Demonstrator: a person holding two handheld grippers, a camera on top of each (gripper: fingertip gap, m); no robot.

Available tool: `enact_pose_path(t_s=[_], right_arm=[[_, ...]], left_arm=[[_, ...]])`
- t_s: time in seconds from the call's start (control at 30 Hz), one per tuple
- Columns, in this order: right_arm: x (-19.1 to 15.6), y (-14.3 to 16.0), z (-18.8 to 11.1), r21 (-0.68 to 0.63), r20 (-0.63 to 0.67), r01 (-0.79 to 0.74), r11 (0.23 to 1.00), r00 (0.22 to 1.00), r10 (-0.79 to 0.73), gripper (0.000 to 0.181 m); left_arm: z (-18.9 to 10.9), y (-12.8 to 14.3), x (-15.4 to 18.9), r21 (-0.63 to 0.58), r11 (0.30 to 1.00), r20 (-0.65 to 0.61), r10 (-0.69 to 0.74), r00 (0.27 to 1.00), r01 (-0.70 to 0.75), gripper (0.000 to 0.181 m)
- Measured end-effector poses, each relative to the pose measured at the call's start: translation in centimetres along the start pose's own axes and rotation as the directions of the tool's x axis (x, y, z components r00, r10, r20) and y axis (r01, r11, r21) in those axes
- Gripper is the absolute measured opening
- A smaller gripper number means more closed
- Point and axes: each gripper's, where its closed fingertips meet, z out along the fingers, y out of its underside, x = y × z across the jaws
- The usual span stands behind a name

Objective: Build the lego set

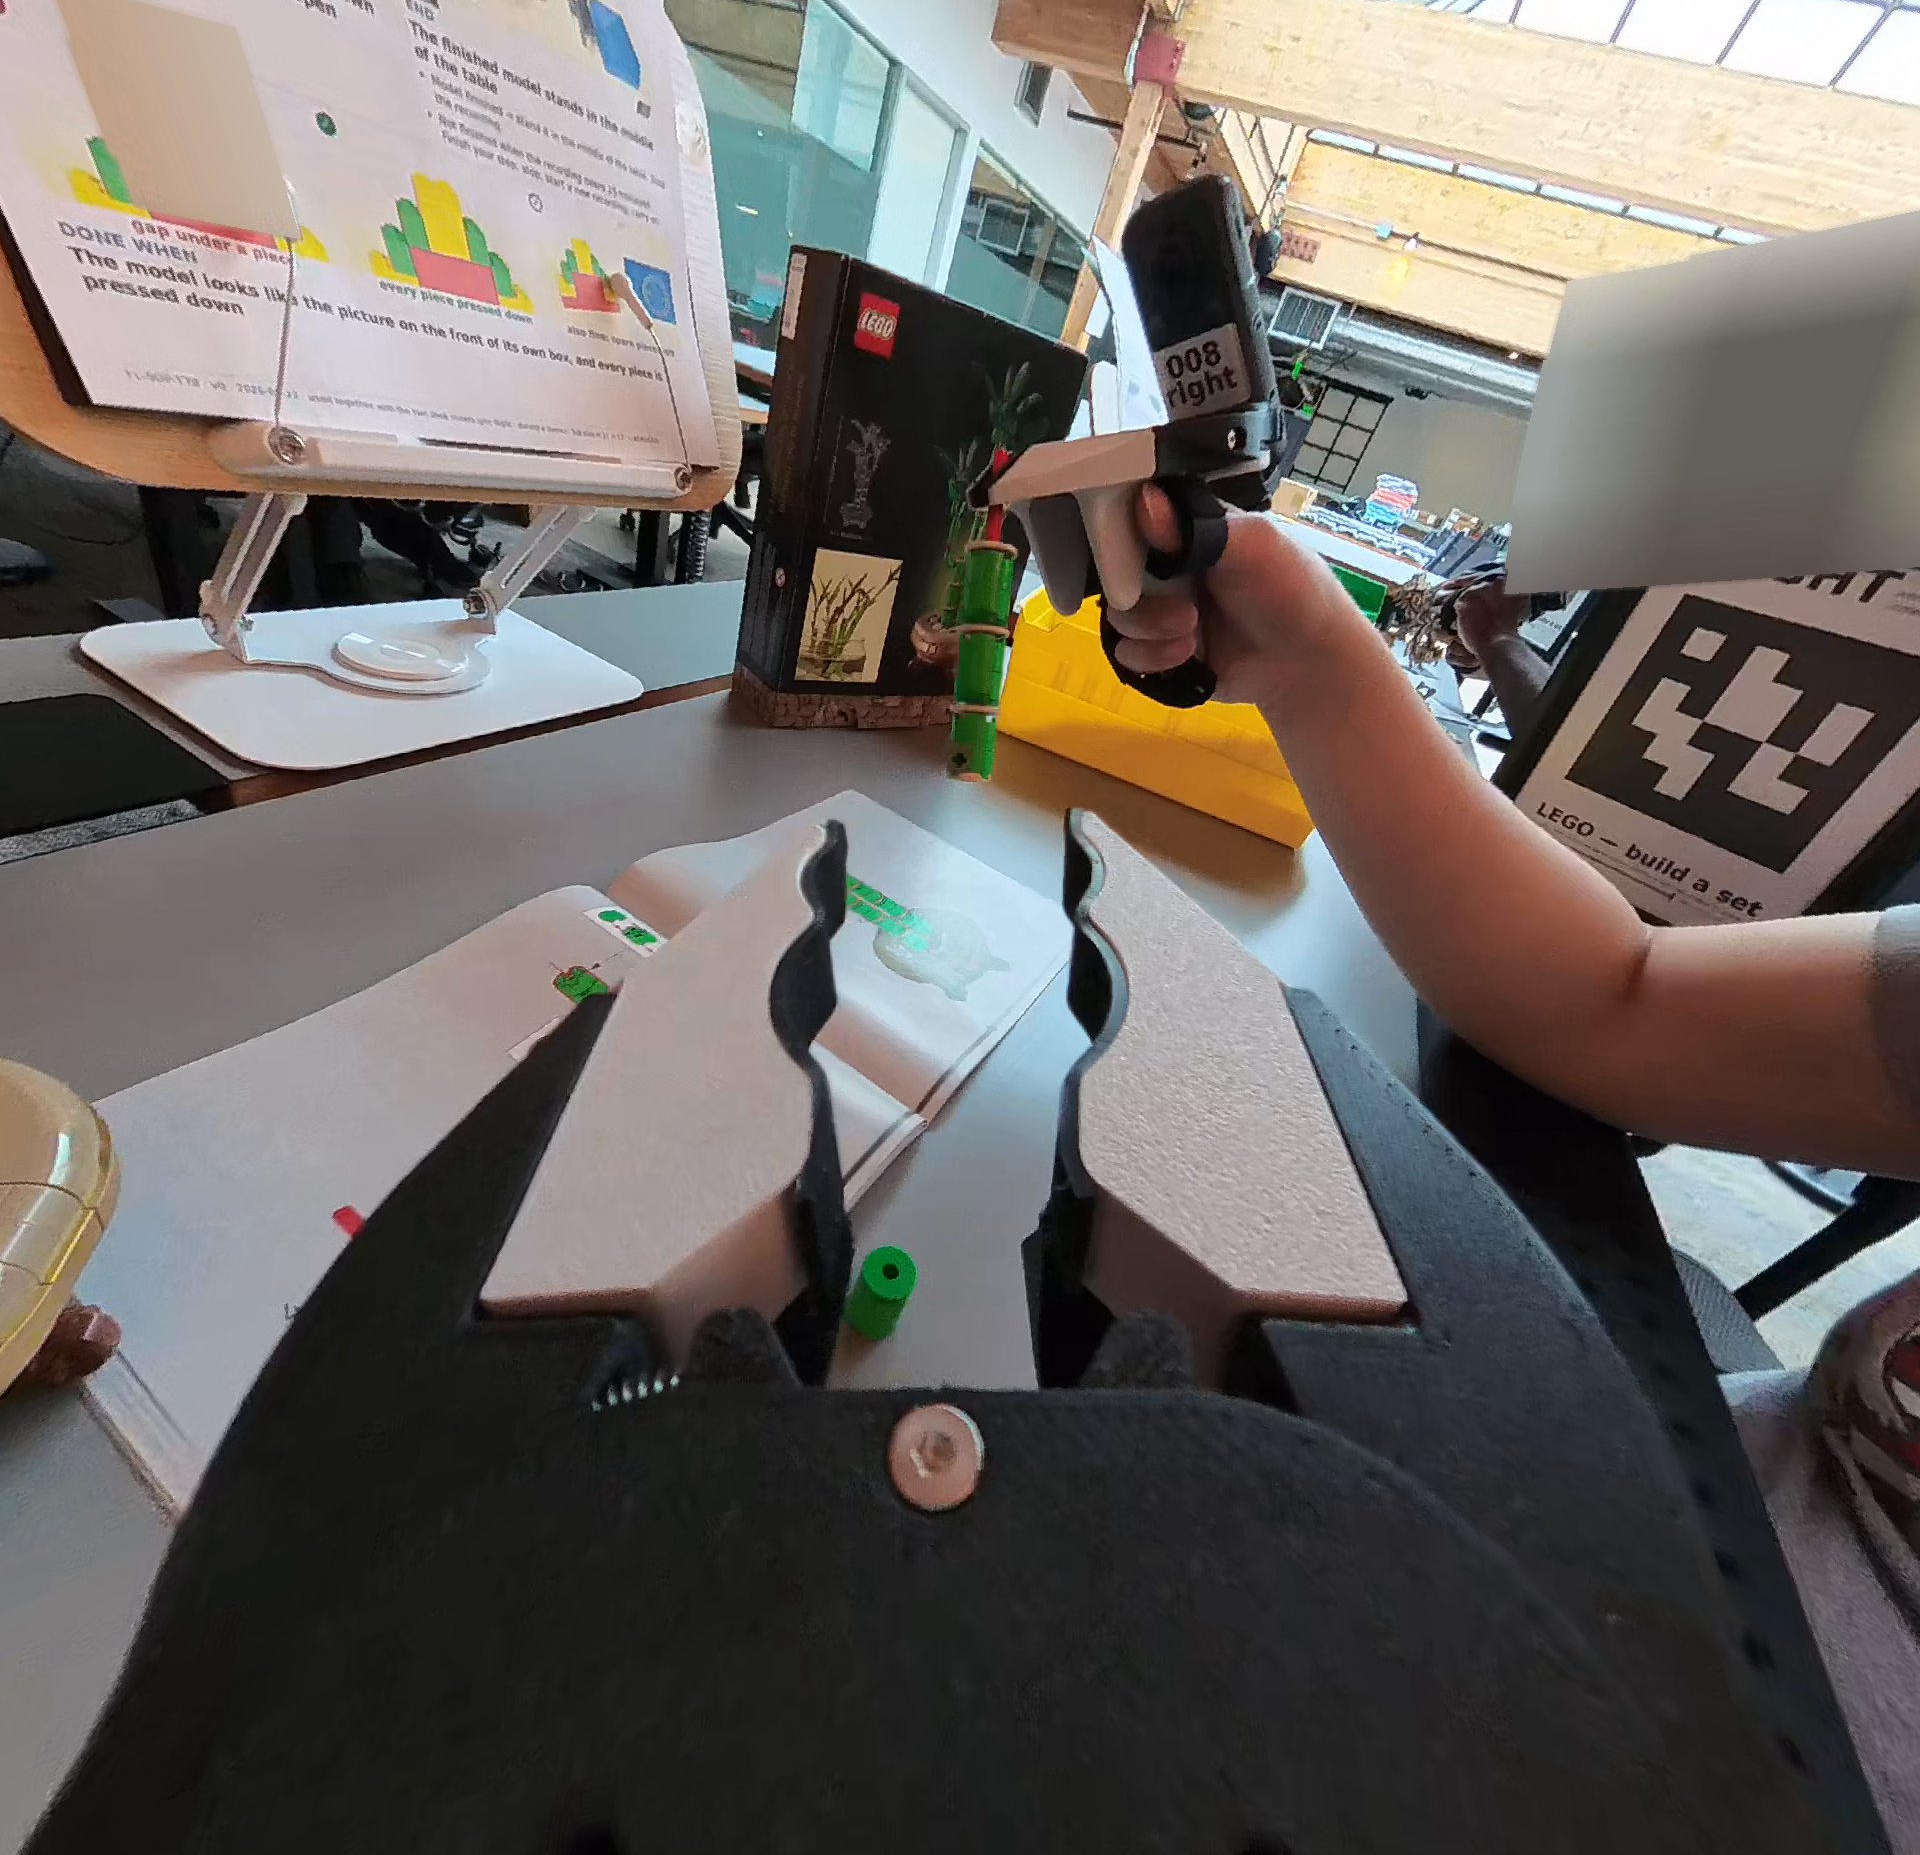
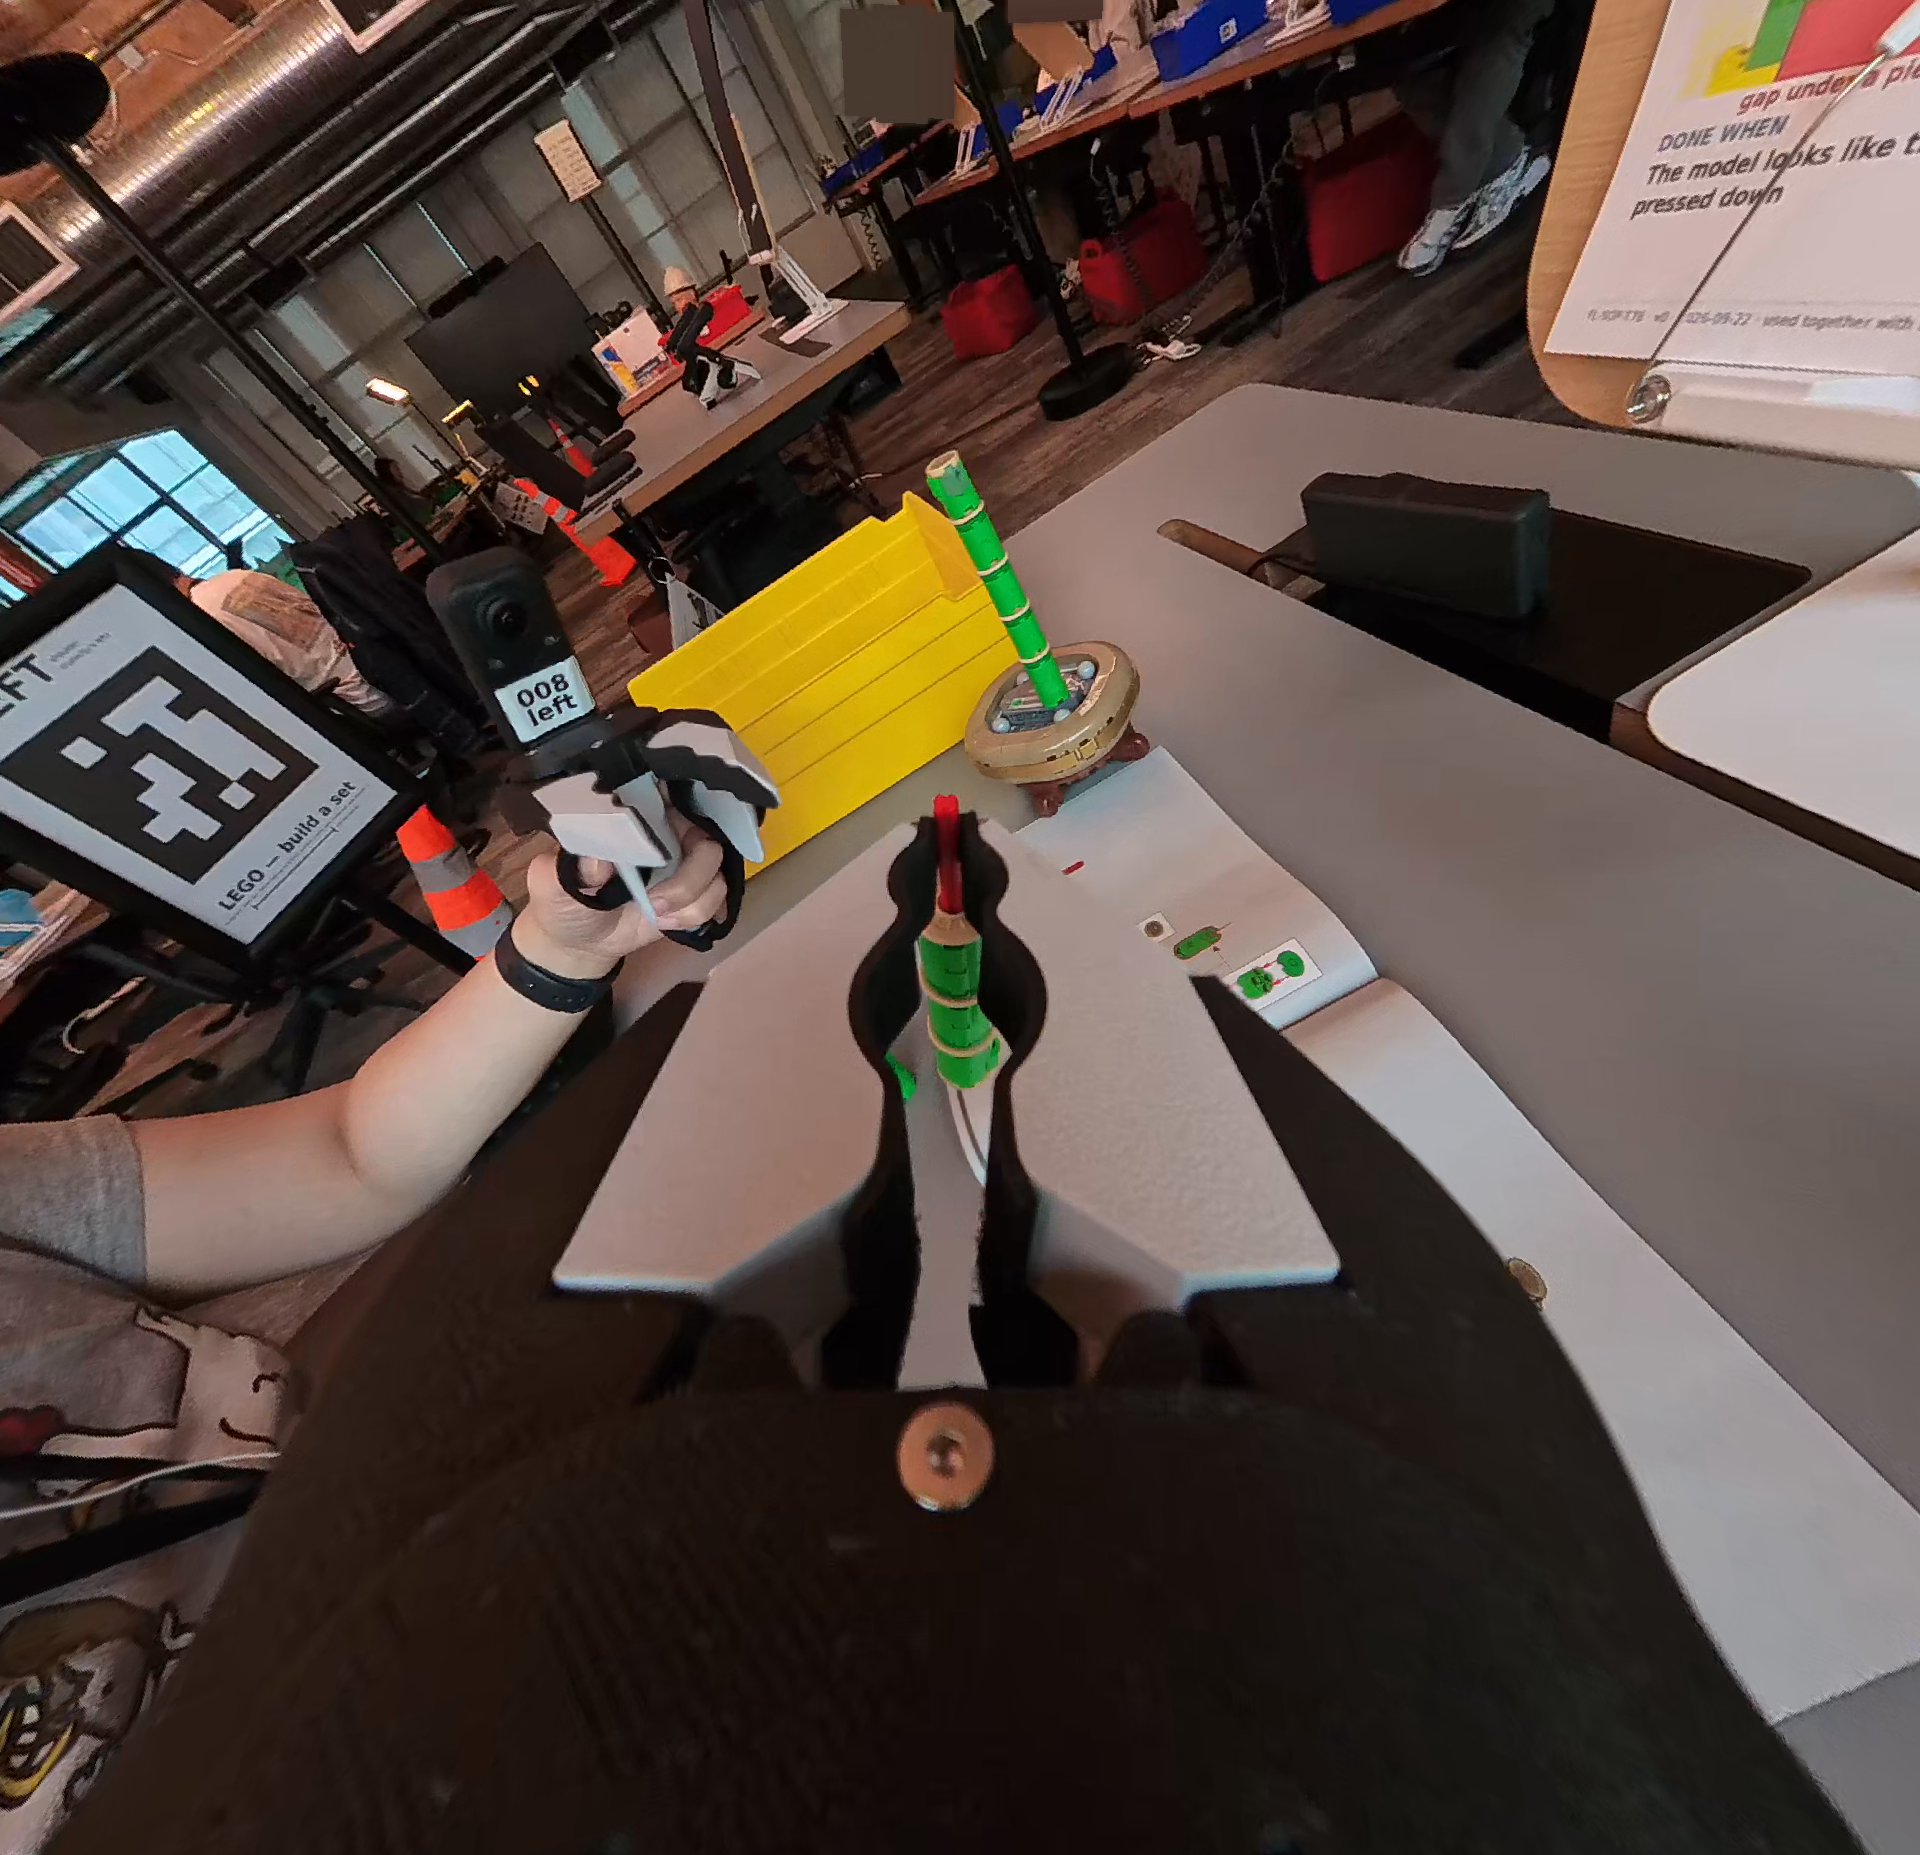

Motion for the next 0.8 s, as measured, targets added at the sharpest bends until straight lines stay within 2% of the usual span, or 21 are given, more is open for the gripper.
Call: enact_pose_path(t_s=[0.33,0.53,0.63,0.73,0.8], right_arm=[[-1.1,-0.4,-0.8,-0.016,0.016,0.033,0.999,0.999,-0.033,0.002],[-1.7,-1.7,-2.4,0.023,-0.012,0.075,0.997,0.997,-0.074,0.002],[-1.4,-2.1,-3.0,0.031,-0.041,0.097,0.995,0.995,-0.095,0.002],[-0.3,-1.9,-3.6,0.001,-0.113,0.126,0.992,0.986,-0.125,0.002],[0.8,-1.5,-4.6,-0.055,-0.188,0.164,0.985,0.967,-0.171,0.002]], left_arm=[[0.8,2.1,-1.3,-0.058,0.998,0.022,-0.009,1.000,0.010,0.041],[0.9,1.9,-1.1,-0.050,0.998,0.043,0.045,0.998,-0.043,0.045],[-0.2,-0.4,-1.7,0.054,0.993,0.131,0.093,0.987,-0.101,0.046],[-2.7,-3.6,-2.6,0.191,0.972,0.242,0.089,0.966,-0.137,0.050],[-3.5,-4.3,-2.4,0.201,0.972,0.224,0.079,0.971,-0.125,0.050]])
